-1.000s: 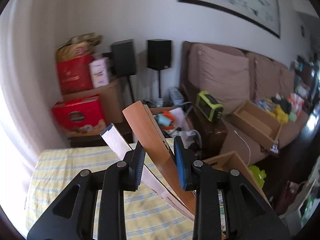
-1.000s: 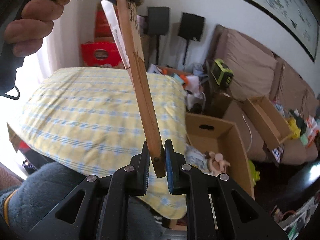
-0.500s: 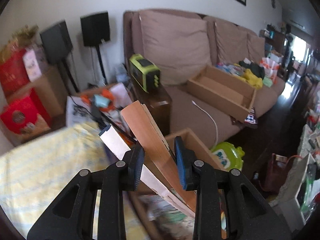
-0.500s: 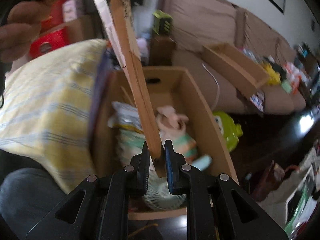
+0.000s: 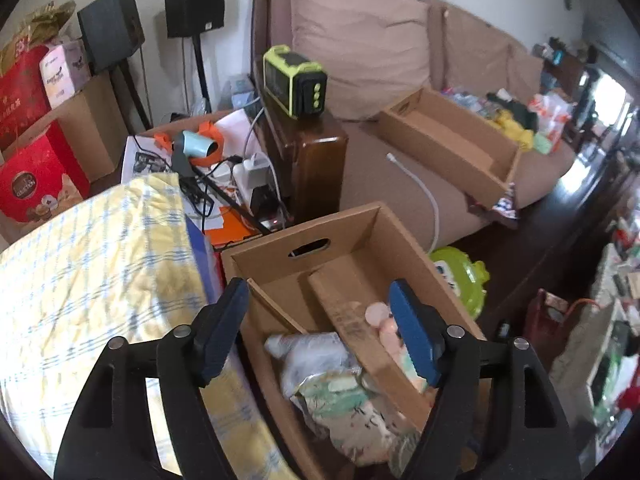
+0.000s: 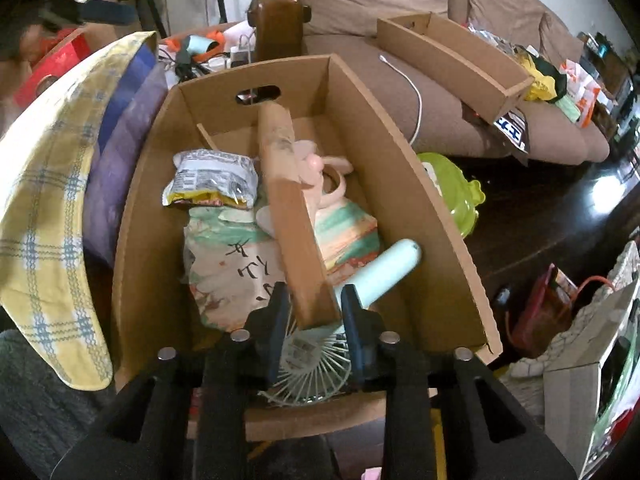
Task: Organize objects
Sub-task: 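Open both grippers to drop the wooden fan into the box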
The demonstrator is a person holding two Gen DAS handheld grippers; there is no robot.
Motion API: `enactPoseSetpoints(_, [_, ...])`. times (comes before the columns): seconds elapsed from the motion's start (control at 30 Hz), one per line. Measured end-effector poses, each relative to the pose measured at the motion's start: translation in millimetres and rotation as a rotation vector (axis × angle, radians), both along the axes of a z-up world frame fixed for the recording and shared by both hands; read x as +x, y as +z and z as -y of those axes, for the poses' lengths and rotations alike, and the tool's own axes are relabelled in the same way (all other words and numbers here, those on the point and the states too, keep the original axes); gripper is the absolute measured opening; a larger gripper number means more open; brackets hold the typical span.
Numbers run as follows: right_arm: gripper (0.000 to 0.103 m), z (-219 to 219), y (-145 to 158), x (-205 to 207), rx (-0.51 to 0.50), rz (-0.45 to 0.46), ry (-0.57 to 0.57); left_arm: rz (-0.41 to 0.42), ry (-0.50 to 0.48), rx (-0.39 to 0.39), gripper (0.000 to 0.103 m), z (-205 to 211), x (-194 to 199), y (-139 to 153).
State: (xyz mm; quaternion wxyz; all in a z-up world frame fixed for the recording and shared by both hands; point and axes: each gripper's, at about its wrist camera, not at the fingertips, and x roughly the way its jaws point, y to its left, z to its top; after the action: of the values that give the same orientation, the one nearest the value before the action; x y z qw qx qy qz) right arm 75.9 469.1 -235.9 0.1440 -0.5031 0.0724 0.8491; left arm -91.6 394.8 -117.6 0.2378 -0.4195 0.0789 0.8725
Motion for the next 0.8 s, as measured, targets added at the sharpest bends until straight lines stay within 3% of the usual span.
enactPoseSetpoints(0.17, [0.027, -11, 7, -2, -0.106, -0.040, -0.033, -0.002, 0.006, 0.018, 0.076, 34, 29, 27])
enactPoseSetpoints(0.3, [0.027, -21, 42, 11, -0.197, -0.119, -0.091, 0.001, 0.023, 0.033, 0.076, 64, 53, 54])
enactPoseSetpoints(0.4, [0.032, -15, 75, 20, -0.172, -0.157, -0.088, -0.010, -0.009, -0.008, 0.076, 76, 76, 70])
enactPoseSetpoints(0.43, [0.034, -6, 98, 29, -0.128, -0.160, -0.077, -0.017, -0.017, -0.022, 0.076, 79, 83, 74])
enactPoseSetpoints(0.7, [0.057, 18, 154, 68, -0.040, -0.181, -0.096, -0.008, -0.072, -0.049, 0.076, 103, 138, 92])
enactPoseSetpoints(0.8, [0.059, 29, 175, 87, -0.016, -0.204, -0.104, -0.008, -0.098, -0.049, 0.076, 111, 159, 97])
